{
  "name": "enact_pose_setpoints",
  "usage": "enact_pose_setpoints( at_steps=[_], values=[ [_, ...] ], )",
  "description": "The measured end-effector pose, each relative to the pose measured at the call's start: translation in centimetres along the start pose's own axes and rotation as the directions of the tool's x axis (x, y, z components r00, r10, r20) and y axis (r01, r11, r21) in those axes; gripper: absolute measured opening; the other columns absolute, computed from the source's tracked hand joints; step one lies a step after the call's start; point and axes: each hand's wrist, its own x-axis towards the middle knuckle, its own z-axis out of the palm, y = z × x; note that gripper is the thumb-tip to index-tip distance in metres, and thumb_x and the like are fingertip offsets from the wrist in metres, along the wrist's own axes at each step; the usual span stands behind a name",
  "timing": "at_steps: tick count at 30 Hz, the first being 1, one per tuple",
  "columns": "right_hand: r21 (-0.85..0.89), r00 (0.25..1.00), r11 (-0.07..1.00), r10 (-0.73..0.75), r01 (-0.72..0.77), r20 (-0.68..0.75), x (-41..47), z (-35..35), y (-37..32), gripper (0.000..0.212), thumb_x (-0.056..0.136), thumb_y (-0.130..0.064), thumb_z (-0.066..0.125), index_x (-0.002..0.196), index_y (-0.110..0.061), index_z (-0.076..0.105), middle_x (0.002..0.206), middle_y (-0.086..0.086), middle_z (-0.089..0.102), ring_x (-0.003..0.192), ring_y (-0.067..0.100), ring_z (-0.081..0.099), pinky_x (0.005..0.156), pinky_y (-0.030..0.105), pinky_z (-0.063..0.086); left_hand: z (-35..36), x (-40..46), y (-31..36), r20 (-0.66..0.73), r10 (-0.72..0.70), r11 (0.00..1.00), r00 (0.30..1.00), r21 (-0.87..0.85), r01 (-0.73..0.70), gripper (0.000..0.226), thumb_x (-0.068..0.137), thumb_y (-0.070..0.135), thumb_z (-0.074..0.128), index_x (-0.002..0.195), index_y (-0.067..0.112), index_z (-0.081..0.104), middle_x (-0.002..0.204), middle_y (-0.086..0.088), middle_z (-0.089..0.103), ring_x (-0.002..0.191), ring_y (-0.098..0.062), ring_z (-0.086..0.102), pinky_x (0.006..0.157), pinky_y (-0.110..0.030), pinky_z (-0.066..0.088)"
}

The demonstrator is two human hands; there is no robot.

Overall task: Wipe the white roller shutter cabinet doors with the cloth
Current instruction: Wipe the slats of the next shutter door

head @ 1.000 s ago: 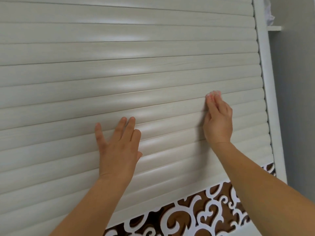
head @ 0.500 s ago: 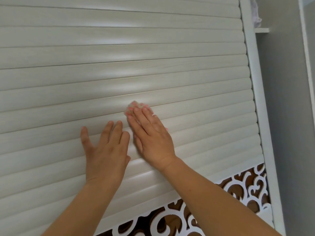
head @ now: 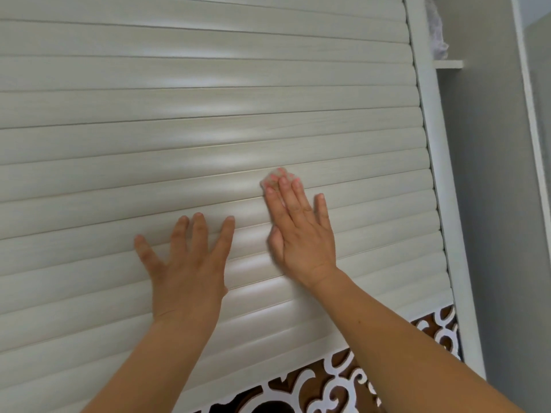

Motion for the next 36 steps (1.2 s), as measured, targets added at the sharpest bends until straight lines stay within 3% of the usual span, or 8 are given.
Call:
enact_pose_setpoints(
  at_steps=[6, 9, 15, 22, 25, 31, 36],
  values=[
    [-0.024, 0.965, 0.984, 0.178, -0.176, 0.191, 0.5, -2.0, 5.5, 0.068, 0.084, -0.032, 0.011, 0.151, -0.028, -0.004, 0.153, -0.014, -0.018, 0.141, 0.005, -0.017, 0.116, 0.045, -0.006, -0.7, 0.4, 1.8, 0.059, -0.088, 0.995, 0.994, -0.037, 0.09, 0.097, 0.087, 0.054, 0.051, 0.139, 0.037, -0.028, 0.146, -0.016, -0.009, 0.14, -0.035, -0.006, 0.103, -0.07, 0.011],
    [-0.077, 0.947, 0.971, 0.238, -0.227, 0.217, 0.5, -2.8, 8.3, 0.069, 0.081, -0.035, 0.004, 0.148, -0.029, -0.013, 0.151, -0.014, -0.025, 0.141, 0.006, -0.02, 0.116, 0.045, -0.008, -0.7, 0.4, 2.1, 0.052, -0.106, 0.994, 0.993, -0.025, 0.108, 0.097, 0.086, 0.055, 0.051, 0.139, 0.037, -0.029, 0.146, -0.016, -0.009, 0.14, -0.034, -0.005, 0.104, -0.069, 0.012],
    [-0.12, 0.902, 0.928, 0.371, -0.352, 0.222, 0.6, -3.6, 12.4, 0.068, 0.093, -0.027, 0.022, 0.148, -0.03, -0.018, 0.153, -0.011, -0.028, 0.143, 0.008, -0.018, 0.116, 0.047, -0.009, -0.8, 0.4, 2.4, 0.058, -0.134, 0.991, 0.989, -0.022, 0.136, 0.096, 0.086, 0.055, 0.051, 0.141, 0.037, -0.025, 0.146, -0.015, -0.008, 0.14, -0.033, -0.003, 0.104, -0.068, 0.013],
    [-0.173, 0.852, 0.879, 0.474, -0.444, 0.222, 0.3, -4.2, 16.6, 0.068, 0.094, -0.028, 0.022, 0.149, -0.027, -0.016, 0.156, -0.007, -0.023, 0.145, 0.011, -0.013, 0.116, 0.049, -0.006, -0.9, 0.3, 2.5, 0.059, -0.14, 0.99, 0.988, 0.001, 0.14, 0.097, 0.085, 0.057, 0.05, 0.14, 0.036, -0.028, 0.147, -0.015, -0.007, 0.14, -0.033, -0.003, 0.105, -0.067, 0.013],
    [-0.156, 0.795, 0.828, 0.561, -0.539, 0.231, 0.0, -4.4, 17.8, 0.066, 0.096, -0.027, 0.023, 0.151, -0.023, -0.012, 0.157, -0.004, -0.019, 0.146, 0.016, -0.01, 0.116, 0.05, -0.004, -0.9, 0.3, 2.6, 0.058, -0.142, 0.99, 0.988, 0.01, 0.141, 0.097, 0.085, 0.057, 0.05, 0.14, 0.036, -0.028, 0.147, -0.015, -0.008, 0.14, -0.033, -0.003, 0.105, -0.067, 0.014],
    [0.086, 0.74, 0.735, 0.666, -0.672, 0.094, 0.5, -3.5, 16.7, 0.058, 0.098, -0.016, 0.024, 0.152, -0.008, 0.002, 0.159, 0.008, -0.004, 0.146, 0.019, -0.004, 0.119, 0.038, 0.011, -1.0, 0.4, 2.7, 0.058, -0.149, 0.989, 0.987, 0.001, 0.149, 0.098, 0.085, 0.055, 0.052, 0.14, 0.036, -0.026, 0.147, -0.015, -0.007, 0.14, -0.033, -0.002, 0.105, -0.067, 0.013],
    [0.229, 0.747, 0.718, 0.661, -0.657, 0.07, -0.7, -3.3, 12.1, 0.058, 0.095, -0.009, 0.026, 0.152, -0.013, 0.014, 0.16, 0.001, 0.005, 0.146, 0.014, 0.004, 0.117, 0.037, 0.021, -0.9, 0.3, 2.7, 0.046, -0.15, 0.989, 0.988, -0.01, 0.15, 0.098, 0.085, 0.055, 0.053, 0.142, 0.036, -0.024, 0.148, -0.015, -0.004, 0.14, -0.034, 0.0, 0.105, -0.067, 0.013]
  ],
)
